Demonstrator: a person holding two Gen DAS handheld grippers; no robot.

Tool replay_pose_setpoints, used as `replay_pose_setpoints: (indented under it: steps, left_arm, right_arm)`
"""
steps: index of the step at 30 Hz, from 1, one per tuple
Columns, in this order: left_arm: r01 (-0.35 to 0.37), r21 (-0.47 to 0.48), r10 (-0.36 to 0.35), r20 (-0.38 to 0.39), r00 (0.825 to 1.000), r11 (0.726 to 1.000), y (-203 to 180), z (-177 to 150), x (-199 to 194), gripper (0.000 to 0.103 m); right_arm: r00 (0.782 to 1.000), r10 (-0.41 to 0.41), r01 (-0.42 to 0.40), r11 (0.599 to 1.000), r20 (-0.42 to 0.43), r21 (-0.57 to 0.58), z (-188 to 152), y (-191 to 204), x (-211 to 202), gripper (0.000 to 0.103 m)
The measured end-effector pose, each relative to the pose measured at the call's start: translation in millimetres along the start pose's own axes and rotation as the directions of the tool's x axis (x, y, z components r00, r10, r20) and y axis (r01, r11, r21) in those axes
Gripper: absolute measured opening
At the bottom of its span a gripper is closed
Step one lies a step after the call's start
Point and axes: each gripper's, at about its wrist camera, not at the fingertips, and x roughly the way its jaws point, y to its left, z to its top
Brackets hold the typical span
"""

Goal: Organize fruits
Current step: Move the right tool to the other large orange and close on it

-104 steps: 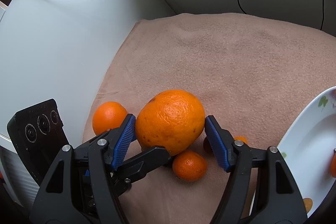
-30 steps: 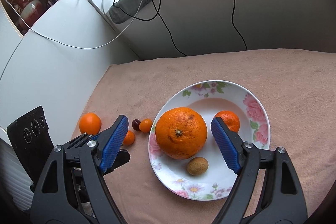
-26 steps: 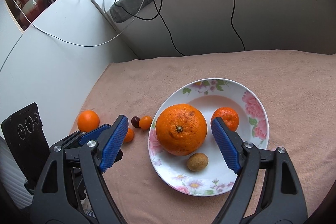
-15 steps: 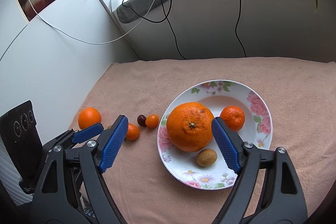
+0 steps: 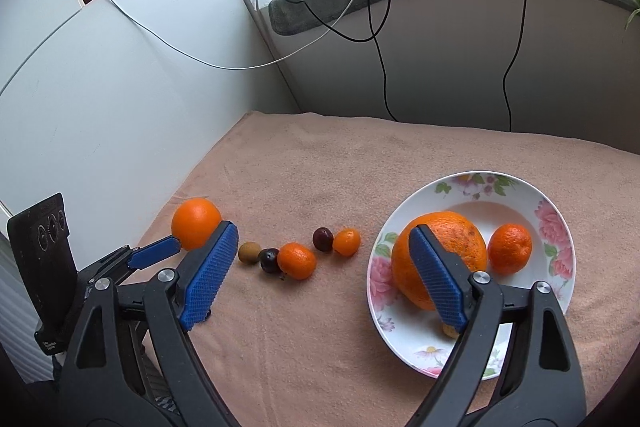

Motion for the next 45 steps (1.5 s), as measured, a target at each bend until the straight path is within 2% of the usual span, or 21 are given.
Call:
replay_pose_setpoints:
  steps: [1,2,12,23,33,40,45]
  left_arm:
    - [-0.012,-0.01,0.012,0.003,1.0,1.0,7.1,-0.6,-1.3,0.078]
    - [-0.021,-0.02,0.021,0.006,1.0,1.0,13.1,-1.3,-2.9,0.078]
    - [-0.076,-0.105,0.076,-0.007,0.997,0.992,66.6,-6.2,-9.0,0.078]
    - [-0.045,-0.176,0.041,-0.028,0.999,0.983,98.4,-9.0,5.4,0.078]
    - [-0.015,-0.214,0.007,-0.038,0.999,0.977,111.6,-8.9,14.6,0.076]
    - [-0.005,-0.208,-0.006,-0.05,0.999,0.978,111.1,-10.2,21.2,0.074]
    - [0.001,-0.217,-0.013,-0.051,0.999,0.976,114.2,-12.6,21.9,0.074]
  right_arm:
    - [1.0,0.005,-0.005,1.0,-0.006,-0.002,1.6,3.4,3.9,0.102]
    - [1.0,0.009,-0.009,1.0,-0.012,-0.004,3.1,6.8,7.7,0.103]
    - [0.992,0.04,-0.045,0.998,-0.118,-0.043,13.1,44.1,53.1,0.103]
    - [0.966,0.155,-0.154,0.988,-0.209,0.024,17.5,69.1,101.4,0.103]
    - [0.939,0.209,-0.203,0.978,-0.272,0.05,16.1,90.6,142.8,0.102]
    - [0.914,0.246,-0.232,0.969,-0.323,0.08,12.7,103.8,170.6,0.094]
    - [0.902,0.264,-0.251,0.964,-0.342,0.084,10.5,113.2,181.4,0.094]
